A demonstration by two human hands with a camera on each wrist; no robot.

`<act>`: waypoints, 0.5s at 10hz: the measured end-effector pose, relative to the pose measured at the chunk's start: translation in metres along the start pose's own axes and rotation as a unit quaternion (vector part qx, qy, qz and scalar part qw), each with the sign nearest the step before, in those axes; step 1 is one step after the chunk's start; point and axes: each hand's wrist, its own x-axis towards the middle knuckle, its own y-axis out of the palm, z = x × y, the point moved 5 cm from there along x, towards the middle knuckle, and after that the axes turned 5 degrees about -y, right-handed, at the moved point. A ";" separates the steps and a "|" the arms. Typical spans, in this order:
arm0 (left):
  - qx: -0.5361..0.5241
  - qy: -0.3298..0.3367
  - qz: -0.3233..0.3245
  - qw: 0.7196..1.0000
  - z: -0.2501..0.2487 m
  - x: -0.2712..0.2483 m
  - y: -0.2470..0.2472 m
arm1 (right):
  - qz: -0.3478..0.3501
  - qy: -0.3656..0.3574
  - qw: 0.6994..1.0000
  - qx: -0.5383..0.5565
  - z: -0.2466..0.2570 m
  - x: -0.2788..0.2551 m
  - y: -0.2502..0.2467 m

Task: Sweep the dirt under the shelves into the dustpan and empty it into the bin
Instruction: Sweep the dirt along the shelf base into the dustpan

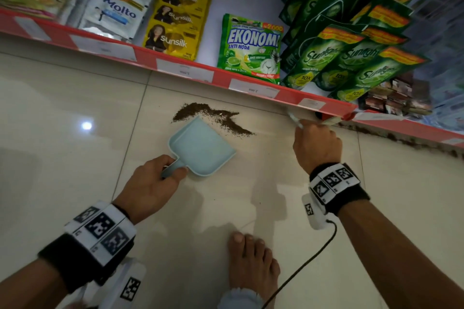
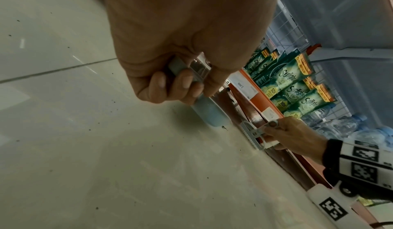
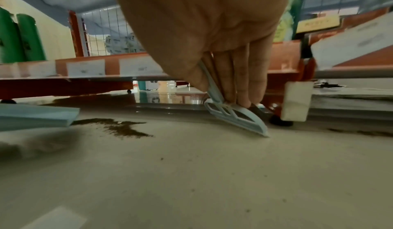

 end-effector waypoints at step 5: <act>-0.078 -0.021 0.002 0.997 0.019 -0.002 -0.016 | -0.034 -0.092 0.995 0.035 0.048 -0.030 -0.022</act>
